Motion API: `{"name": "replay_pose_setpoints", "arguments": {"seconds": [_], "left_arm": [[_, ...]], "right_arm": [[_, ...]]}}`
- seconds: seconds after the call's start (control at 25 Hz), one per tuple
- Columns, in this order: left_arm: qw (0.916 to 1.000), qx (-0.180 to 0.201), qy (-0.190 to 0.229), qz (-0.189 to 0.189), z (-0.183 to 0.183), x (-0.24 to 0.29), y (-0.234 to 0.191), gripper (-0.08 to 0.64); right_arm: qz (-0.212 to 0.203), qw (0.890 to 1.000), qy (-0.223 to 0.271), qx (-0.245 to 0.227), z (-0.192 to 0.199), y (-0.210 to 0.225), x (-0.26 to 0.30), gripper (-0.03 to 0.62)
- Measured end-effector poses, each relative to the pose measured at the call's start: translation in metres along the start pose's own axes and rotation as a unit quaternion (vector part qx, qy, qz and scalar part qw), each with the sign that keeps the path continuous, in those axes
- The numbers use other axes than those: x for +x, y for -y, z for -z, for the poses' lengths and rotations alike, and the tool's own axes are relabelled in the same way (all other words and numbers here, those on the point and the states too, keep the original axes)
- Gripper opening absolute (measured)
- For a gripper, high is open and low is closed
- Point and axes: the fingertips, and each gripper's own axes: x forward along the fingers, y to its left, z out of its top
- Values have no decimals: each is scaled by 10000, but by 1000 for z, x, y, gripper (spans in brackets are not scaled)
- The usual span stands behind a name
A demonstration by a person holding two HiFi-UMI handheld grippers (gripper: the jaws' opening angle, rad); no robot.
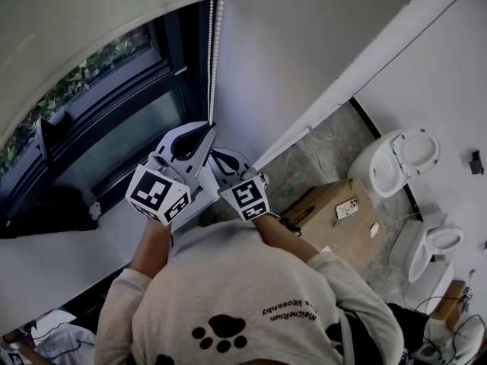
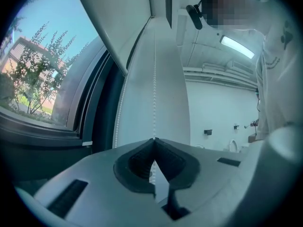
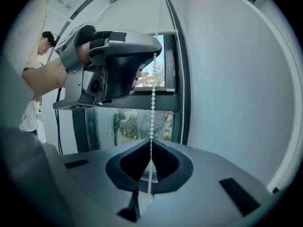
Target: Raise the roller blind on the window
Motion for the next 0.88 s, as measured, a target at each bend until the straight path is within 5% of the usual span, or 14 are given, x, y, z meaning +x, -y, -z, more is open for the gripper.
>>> {"name": "replay_pose_setpoints", "arguments": {"seconds": [0.88], "left_arm": [[9989,-254,-380,-75,70,-7,1,8]], "right_arm": [[-111,9965,-808,170,70,-7,2,12]]}}
